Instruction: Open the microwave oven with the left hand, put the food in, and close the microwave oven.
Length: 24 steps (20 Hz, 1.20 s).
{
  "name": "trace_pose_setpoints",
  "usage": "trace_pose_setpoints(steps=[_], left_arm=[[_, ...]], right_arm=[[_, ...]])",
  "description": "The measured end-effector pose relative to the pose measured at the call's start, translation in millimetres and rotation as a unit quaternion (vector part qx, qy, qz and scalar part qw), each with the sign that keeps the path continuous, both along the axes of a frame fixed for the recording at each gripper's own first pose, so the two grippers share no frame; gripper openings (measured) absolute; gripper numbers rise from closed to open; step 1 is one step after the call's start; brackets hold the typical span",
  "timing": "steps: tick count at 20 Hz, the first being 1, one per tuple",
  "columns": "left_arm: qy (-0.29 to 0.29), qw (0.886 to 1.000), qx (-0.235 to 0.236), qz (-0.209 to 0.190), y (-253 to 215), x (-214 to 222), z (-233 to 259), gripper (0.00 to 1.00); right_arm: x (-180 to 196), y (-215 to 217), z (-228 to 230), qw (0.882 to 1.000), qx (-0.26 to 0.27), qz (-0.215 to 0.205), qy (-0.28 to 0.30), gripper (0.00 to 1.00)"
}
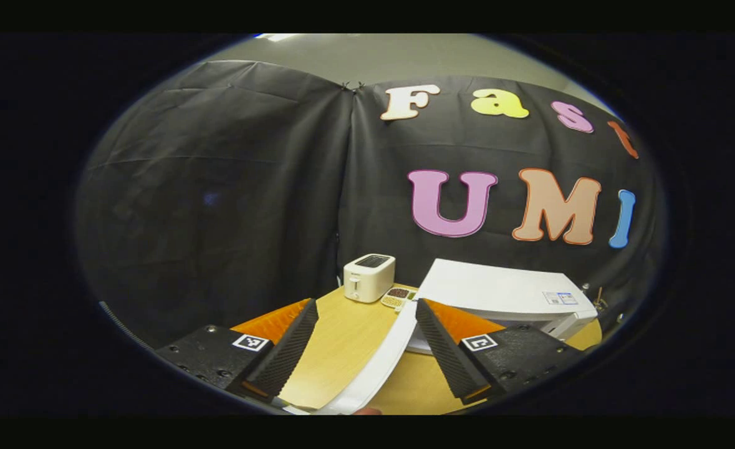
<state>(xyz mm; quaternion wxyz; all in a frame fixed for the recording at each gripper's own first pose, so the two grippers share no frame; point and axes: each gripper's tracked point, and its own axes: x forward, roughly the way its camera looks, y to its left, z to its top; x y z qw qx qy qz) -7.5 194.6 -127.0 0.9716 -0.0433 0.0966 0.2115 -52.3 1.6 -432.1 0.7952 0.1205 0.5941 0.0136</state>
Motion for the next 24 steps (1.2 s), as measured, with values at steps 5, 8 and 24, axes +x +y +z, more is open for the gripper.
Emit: trace_pose_setpoints(steps=[5,8,24], left_arm=[[0.010,1.000,-0.005,0.001,-1.9,0.9,-7.7,0.96],[0.016,1.000,-0.005,-0.002,-4.6,2.3,-10.2,0.96],[0.020,1.000,0.010,-0.007,4.8,-0.3,-12.7,0.96]], right_arm=[[5.0,1.3,13.6,0.999,0.013,-0.023,-0.030,0.33],[4.6,2.0,26.3,0.999,0.020,-0.021,-0.040,0.36],[33.7,60.8,109.9,0.989,0.054,0.021,-0.138,0.39]])
